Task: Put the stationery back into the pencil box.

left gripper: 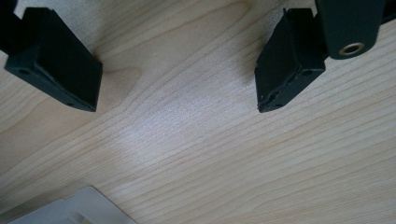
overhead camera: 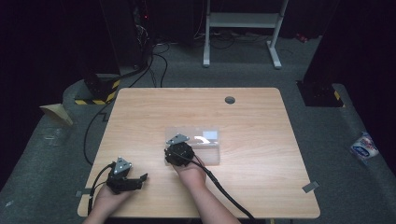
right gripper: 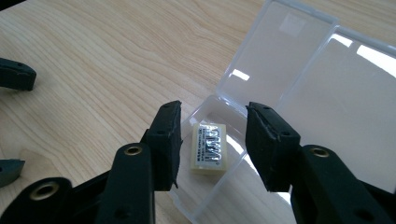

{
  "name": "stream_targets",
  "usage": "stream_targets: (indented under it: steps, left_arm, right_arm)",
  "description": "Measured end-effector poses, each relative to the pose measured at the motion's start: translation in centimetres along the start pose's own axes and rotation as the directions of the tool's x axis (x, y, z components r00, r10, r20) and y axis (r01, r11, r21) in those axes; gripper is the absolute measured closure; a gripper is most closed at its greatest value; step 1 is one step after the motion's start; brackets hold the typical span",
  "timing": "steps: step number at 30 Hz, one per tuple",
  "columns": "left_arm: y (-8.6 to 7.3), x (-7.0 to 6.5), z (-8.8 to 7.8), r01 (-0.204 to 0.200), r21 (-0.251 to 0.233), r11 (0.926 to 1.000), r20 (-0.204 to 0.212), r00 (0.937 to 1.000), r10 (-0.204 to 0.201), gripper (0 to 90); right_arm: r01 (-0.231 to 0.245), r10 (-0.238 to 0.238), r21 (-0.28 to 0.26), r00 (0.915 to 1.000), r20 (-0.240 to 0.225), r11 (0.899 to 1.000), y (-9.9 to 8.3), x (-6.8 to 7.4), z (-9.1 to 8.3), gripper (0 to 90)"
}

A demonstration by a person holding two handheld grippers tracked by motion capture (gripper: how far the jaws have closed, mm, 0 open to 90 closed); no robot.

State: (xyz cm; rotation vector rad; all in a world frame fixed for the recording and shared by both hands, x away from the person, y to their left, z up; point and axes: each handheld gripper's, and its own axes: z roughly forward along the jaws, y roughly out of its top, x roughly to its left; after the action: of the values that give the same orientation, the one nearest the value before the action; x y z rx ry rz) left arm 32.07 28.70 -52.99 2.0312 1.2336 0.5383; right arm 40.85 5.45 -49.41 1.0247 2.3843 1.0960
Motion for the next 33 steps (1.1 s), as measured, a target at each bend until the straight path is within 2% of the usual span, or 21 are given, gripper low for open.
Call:
stream_targets:
  steps: [7,10,13,16,25,33]
  left_arm:
    - [0.0,0.0,0.0,0.000,0.000,1.0000,0.001,1.0000,0.000,15.2]
    - [0.0,0.0,0.0,-0.001,-0.001,1.0000,0.001,1.0000,0.001,15.2]
    - [0.0,0.0,0.0,-0.001,-0.001,1.0000,0.001,1.0000,0.001,15.2]
    - [0.0,0.0,0.0,-0.004,0.002,1.0000,0.000,1.0000,0.004,15.1]
    - [0.0,0.0,0.0,-0.004,0.002,1.0000,0.000,1.0000,0.004,15.2]
    - [0.0,0.0,0.0,-0.004,0.003,1.0000,-0.001,1.0000,0.004,15.2]
  right_arm:
    - [0.004,-0.004,-0.026,1.0000,-0.006,1.000,0.2,-0.4,-0.8,47.9]
    - [-0.018,0.017,-0.037,0.9998,-0.013,0.999,0.1,-0.6,-1.3,43.5]
    - [-0.019,0.018,-0.045,0.9997,-0.018,0.999,0.0,-0.8,-1.6,41.2]
    - [-0.048,0.046,-0.051,0.9983,-0.035,0.998,-0.4,-1.2,-2.3,36.5]
    - [-0.043,0.041,-0.083,0.9989,-0.021,0.996,-1.2,-2.3,-3.9,31.0]
    - [-0.067,0.067,-0.090,0.9977,-0.008,0.994,-2.8,-3.6,-5.7,26.1]
